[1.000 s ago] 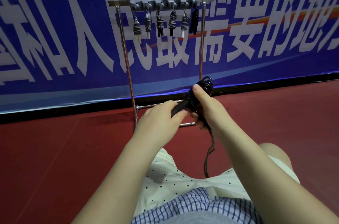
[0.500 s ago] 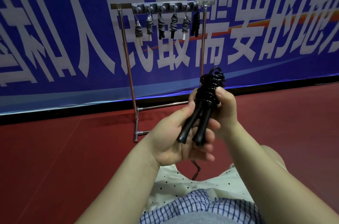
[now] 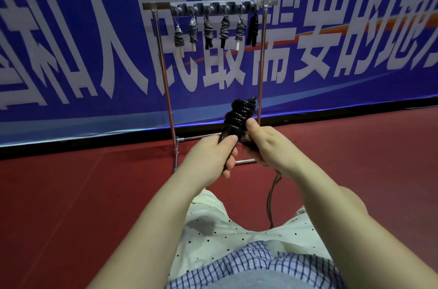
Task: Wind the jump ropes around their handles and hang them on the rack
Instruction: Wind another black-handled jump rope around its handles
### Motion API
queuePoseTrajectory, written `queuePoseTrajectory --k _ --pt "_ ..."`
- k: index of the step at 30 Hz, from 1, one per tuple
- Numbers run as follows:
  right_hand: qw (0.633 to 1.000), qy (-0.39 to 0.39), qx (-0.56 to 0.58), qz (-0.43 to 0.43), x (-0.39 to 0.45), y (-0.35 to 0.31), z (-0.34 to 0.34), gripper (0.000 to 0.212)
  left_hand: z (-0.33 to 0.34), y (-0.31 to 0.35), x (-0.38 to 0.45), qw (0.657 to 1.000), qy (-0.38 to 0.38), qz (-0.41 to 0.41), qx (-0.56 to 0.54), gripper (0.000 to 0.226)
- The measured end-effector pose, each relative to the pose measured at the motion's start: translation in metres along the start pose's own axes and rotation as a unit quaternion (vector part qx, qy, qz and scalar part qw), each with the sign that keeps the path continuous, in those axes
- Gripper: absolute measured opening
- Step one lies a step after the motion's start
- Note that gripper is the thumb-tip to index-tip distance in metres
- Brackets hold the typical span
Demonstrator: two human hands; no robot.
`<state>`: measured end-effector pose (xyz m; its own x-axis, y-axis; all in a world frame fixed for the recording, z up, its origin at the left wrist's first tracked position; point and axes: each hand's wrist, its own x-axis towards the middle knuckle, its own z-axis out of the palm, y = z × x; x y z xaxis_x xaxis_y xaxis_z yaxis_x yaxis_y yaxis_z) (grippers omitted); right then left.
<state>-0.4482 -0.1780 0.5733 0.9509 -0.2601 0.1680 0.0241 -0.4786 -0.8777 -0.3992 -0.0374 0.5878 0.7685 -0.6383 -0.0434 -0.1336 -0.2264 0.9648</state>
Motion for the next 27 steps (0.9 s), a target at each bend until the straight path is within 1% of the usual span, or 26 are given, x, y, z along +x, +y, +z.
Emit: queuePoseTrajectory --k 3,6,8,10,12,13,14,16,19,21,22,23,24,25,27 --pt "0.999 0.031 -0.013 0.004 -0.001 -0.001 0.006 0.064 -0.002 0.001 0.004 0.997 0.023 0.02 0.068 0.029" --pt "0.999 0.033 -0.015 0.03 -0.001 -0.002 0.009 0.074 -0.004 0.001 0.007 0.984 0.038 0.04 0.168 0.029" --pt "0.998 0.031 0.011 0.05 -0.002 -0.003 0.008 0.076 -0.005 0.003 0.007 0.972 0.045 0.05 0.223 0.031" --pt "0.995 0.029 0.058 0.074 -0.004 -0.007 0.007 0.069 -0.003 0.003 0.006 0.951 0.053 0.065 0.298 0.031" --pt "0.992 0.033 0.081 0.09 -0.005 -0.009 0.006 0.064 0.002 0.004 0.003 0.914 0.067 0.09 0.39 0.03" --pt "0.99 0.038 0.092 0.096 -0.006 -0.009 0.006 0.062 0.004 0.004 0.001 0.901 0.073 0.105 0.414 0.032" --pt "0.988 0.042 0.107 0.099 -0.006 -0.009 0.005 0.061 0.006 0.004 -0.001 0.898 0.073 0.121 0.417 0.033" --pt "0.985 0.043 0.138 0.091 -0.005 -0.007 0.003 0.057 0.006 0.003 -0.002 0.917 0.046 0.133 0.373 0.034" --pt "0.977 0.041 0.198 0.067 -0.004 -0.007 -0.001 0.048 0.002 0.002 -0.003 0.962 -0.007 0.121 0.243 0.034" --pt "0.959 0.043 0.277 0.038 -0.003 -0.006 0.0 0.041 0.001 0.004 -0.004 0.989 -0.049 0.101 0.098 0.035" --pt "0.948 0.044 0.316 0.015 -0.002 -0.006 0.0 0.039 0.001 0.004 -0.005 0.994 -0.087 0.072 0.011 0.036" --pt "0.939 0.046 0.342 -0.011 -0.002 -0.005 0.001 0.038 0.0 0.003 -0.006 0.987 -0.134 0.031 -0.08 0.037" --pt "0.932 0.043 0.357 -0.04 -0.002 -0.005 0.001 0.037 0.0 0.001 -0.007 0.97 -0.185 -0.012 -0.156 0.04" --pt "0.927 0.036 0.368 -0.07 -0.003 -0.005 0.002 0.038 0.0 -0.003 -0.008 0.947 -0.237 -0.045 -0.213 0.044" --pt "0.921 0.023 0.372 -0.113 -0.004 -0.005 0.002 0.042 0.003 -0.013 -0.008 0.901 -0.325 -0.062 -0.282 0.049"
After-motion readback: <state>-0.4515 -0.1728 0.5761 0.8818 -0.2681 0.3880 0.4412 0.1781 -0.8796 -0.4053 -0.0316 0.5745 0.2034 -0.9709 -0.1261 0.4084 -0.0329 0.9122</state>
